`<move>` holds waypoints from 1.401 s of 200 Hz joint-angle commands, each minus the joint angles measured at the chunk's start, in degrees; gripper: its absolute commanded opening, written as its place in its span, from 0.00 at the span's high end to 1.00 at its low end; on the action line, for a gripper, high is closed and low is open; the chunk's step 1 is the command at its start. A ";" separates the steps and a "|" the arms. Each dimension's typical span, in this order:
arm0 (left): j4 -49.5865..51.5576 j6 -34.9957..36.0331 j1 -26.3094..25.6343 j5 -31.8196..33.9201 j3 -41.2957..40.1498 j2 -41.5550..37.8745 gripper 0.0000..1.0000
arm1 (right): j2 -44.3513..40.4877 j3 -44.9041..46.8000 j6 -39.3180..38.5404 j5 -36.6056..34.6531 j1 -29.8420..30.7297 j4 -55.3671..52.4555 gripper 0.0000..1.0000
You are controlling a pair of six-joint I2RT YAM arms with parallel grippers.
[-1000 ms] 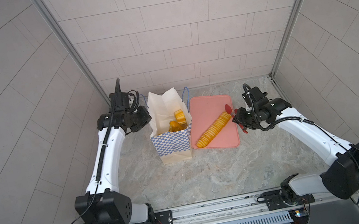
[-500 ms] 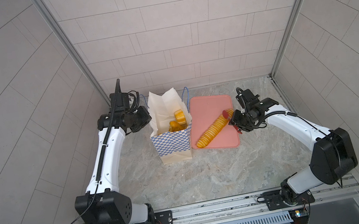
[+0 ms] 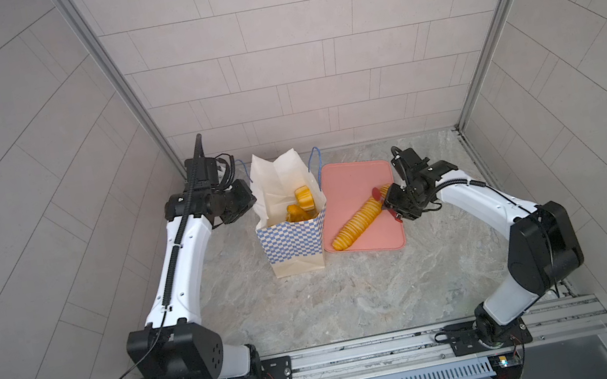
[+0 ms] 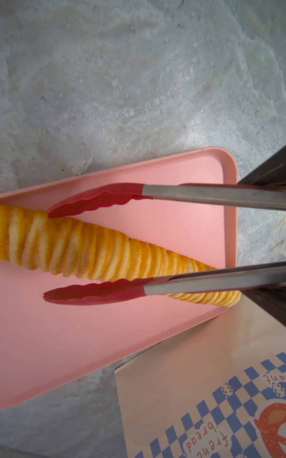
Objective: Pack bread into a paper bag
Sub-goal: Rotate the bread on the tray.
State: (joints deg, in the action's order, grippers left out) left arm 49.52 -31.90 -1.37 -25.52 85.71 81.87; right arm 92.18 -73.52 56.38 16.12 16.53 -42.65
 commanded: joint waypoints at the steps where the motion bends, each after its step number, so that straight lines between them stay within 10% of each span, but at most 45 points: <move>1: -0.07 0.32 0.49 0.03 -1.24 -0.90 1.00 | 1.46 -2.68 0.42 -0.73 -0.27 -0.56 0.44; 280: -5.15 -1.77 2.94 -2.52 -5.45 -2.72 1.00 | 26.48 -38.76 -14.85 -13.84 2.36 -26.87 0.41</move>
State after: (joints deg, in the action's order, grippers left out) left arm 45.58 -33.43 1.04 -28.29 81.67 80.44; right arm 116.99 -109.73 40.91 3.95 18.63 -66.92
